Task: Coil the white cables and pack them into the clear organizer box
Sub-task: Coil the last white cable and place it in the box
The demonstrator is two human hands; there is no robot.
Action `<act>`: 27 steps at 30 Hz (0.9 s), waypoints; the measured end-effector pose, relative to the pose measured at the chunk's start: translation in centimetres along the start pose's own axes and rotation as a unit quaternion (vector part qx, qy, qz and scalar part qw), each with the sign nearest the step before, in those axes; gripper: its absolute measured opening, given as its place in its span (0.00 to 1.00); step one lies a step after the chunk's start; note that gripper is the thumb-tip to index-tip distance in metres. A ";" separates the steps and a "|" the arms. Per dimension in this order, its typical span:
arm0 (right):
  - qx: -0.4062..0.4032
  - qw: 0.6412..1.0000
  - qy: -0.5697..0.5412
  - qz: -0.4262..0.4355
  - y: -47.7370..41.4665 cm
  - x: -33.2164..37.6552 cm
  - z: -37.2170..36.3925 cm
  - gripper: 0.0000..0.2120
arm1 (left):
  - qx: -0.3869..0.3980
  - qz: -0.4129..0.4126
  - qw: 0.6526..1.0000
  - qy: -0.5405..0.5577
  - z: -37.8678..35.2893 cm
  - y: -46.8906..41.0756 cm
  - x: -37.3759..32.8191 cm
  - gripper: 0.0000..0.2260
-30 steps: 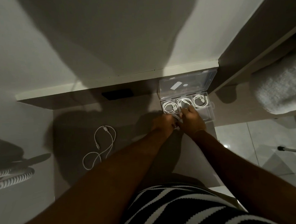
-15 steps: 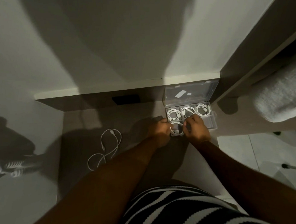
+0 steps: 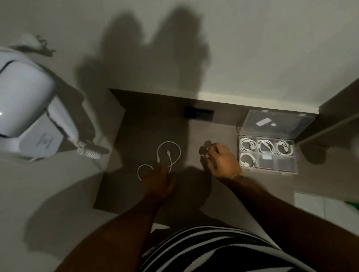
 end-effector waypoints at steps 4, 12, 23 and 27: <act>0.027 0.999 0.007 0.036 0.0 3.7 -1.8 0.15 | 0.011 0.054 0.998 0.011 -1.8 2.3 3.7 0.29; 0.101 0.995 -0.007 0.017 -0.7 8.2 -5.0 0.15 | 0.060 -0.062 0.996 0.015 -3.4 2.6 3.4 0.17; 0.171 0.947 -0.196 -0.190 -0.5 8.5 -11.1 0.09 | 0.007 -0.303 0.953 0.004 -3.6 5.8 -0.5 0.13; 0.152 0.937 -0.224 -0.221 -1.1 8.8 -11.1 0.09 | -0.144 -0.223 0.956 0.122 -1.0 5.5 1.3 0.11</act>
Point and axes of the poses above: each hand's wrist, its own y-axis away from the middle knuckle, its own z-axis out of the back of the hand, x = y × z, the point moved 5 cm from there along -y, towards the middle knuckle, and after that the axes turned 1 degree about -y, right-handed, at the moved point
